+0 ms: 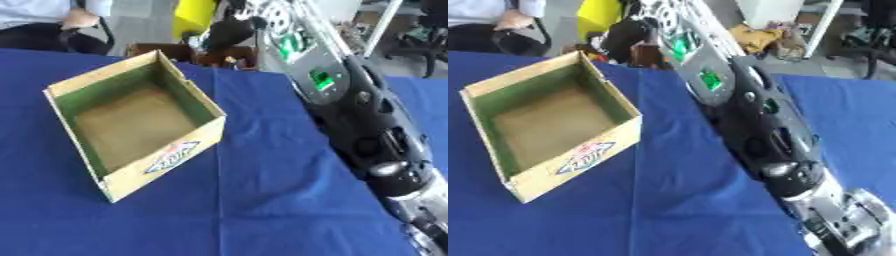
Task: Pick up objects on the table and place them in the box.
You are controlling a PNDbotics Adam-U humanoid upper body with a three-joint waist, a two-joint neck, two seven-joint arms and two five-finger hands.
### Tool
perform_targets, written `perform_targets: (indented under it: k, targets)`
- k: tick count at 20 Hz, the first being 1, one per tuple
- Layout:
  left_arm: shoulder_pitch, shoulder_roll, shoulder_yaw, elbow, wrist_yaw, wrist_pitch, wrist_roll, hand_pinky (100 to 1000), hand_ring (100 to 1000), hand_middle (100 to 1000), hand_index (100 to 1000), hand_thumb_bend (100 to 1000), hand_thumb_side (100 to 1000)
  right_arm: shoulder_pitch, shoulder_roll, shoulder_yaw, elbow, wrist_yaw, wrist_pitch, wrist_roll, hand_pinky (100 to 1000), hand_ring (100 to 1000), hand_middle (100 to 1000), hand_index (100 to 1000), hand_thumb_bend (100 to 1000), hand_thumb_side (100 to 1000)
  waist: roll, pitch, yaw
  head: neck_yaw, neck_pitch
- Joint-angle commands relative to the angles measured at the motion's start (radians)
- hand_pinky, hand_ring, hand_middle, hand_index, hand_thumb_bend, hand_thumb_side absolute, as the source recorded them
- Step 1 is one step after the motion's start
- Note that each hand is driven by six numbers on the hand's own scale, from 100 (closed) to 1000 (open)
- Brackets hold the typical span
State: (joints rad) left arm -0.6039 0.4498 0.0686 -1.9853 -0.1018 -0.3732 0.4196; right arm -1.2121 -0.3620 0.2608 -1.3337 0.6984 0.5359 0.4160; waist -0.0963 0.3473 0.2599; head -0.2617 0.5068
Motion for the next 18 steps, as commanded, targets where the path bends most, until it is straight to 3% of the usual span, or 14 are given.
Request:
perform_targets:
  k: [1, 9, 15, 16, 18]
  targets:
    - [-0.021, 0.019, 0.000, -0.015, 0.007, -0.002, -0.005, 722, 907, 867, 924, 100, 915, -0.039, 0.038, -0.021, 0.072, 0.040, -0.016, -0.049, 364, 441, 468, 507, 100, 228, -0.011, 0.003, 0.010, -0.021, -0.020]
    - [-0.045, 0.006, -0.004, -0.015, 0.015, -0.008, -0.010, 723, 908, 867, 925, 100, 915, -0.044, 0.164, -0.050, 0.213, 0.115, -0.027, -0.169, 357, 437, 464, 502, 100, 222, -0.013, 0.015, 0.050, -0.077, -0.033]
    - [-0.056, -0.002, -0.005, -0.015, 0.021, -0.011, -0.013, 724, 908, 867, 925, 100, 914, -0.008, 0.229, -0.050, 0.281, 0.149, -0.033, -0.222, 353, 437, 464, 501, 100, 212, -0.013, 0.017, 0.062, -0.095, -0.036]
    - [-0.058, -0.004, -0.004, -0.015, 0.022, -0.012, -0.013, 724, 908, 867, 925, 100, 911, 0.001, 0.233, -0.049, 0.287, 0.151, -0.036, -0.227, 353, 437, 464, 501, 100, 161, -0.013, 0.018, 0.062, -0.096, -0.037]
    - [-0.059, -0.005, -0.003, -0.015, 0.023, -0.012, -0.013, 724, 908, 867, 924, 100, 913, 0.016, 0.238, -0.046, 0.300, 0.154, -0.039, -0.235, 353, 438, 466, 502, 100, 207, -0.012, 0.021, 0.062, -0.094, -0.039]
